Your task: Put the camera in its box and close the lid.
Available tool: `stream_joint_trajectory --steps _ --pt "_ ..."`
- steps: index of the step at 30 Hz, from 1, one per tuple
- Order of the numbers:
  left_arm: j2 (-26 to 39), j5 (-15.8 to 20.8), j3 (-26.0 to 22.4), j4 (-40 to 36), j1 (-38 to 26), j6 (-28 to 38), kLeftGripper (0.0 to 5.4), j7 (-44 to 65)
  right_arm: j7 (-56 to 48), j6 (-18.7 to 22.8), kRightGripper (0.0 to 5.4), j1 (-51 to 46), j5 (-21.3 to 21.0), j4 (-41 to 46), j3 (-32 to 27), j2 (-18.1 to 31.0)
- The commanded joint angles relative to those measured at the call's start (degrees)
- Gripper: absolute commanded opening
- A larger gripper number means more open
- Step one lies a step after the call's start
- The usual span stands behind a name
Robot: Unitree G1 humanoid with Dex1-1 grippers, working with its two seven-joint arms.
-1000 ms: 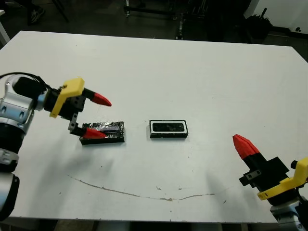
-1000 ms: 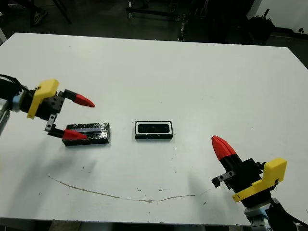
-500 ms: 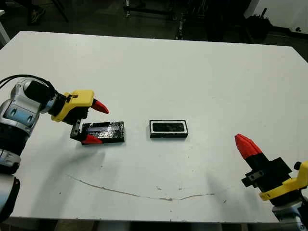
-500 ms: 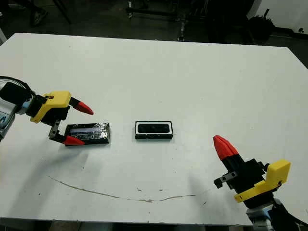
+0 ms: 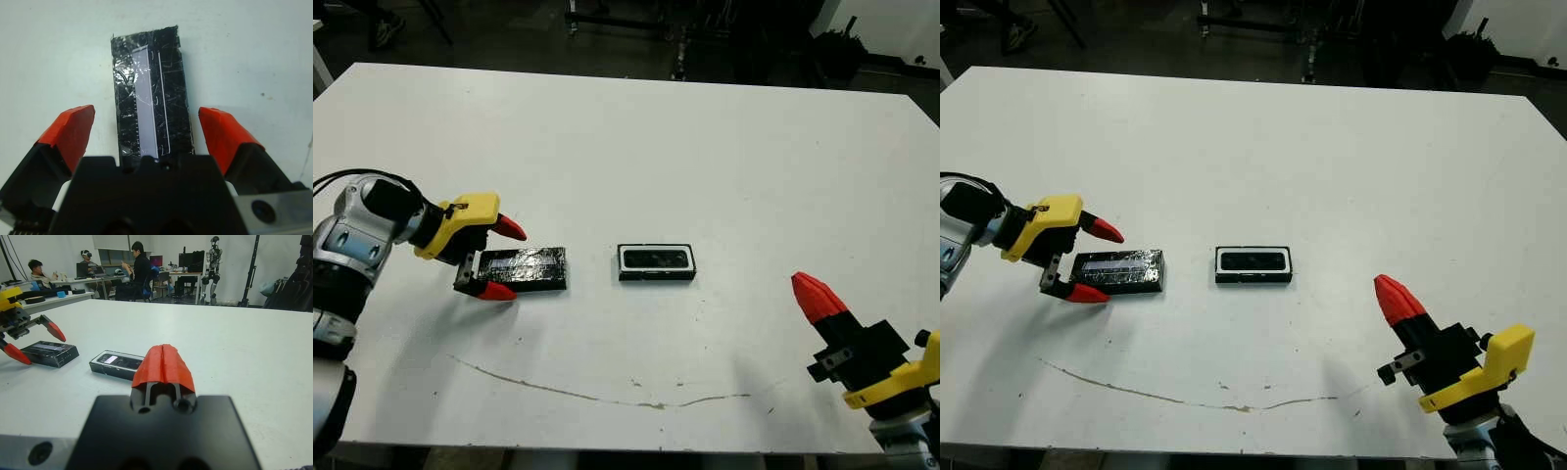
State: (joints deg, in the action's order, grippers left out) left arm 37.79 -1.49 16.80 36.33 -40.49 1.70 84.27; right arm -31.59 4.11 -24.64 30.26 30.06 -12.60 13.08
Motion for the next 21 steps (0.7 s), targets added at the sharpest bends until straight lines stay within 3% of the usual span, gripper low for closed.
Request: stream_joint_trajectory --steps 1,8,13,21 --pt "-0.17 -0.53 -0.36 -1.47 1.97 -1.27 5.4 -2.54 -0.43 -0.53 0.01 -0.22 -0.1 -0.51 -0.24 1.21" --pt "-1.13 2.82 -2.42 -2.85 3.89 -11.07 5.14 -4.47 -0.5 -1.0 0.0 -0.19 -0.6 -0.6 -0.05 1.5" --pt "-1.82 4.97 -4.2 -3.06 5.73 -12.03 4.41 -5.6 0.04 -0.08 0.0 -0.3 -0.21 -0.3 -0.09 1.59" --pt "-1.45 4.84 -3.37 -2.85 4.76 -11.4 3.23 -3.58 0.41 0.84 0.0 -0.36 0.65 -0.48 -0.3 1.86"
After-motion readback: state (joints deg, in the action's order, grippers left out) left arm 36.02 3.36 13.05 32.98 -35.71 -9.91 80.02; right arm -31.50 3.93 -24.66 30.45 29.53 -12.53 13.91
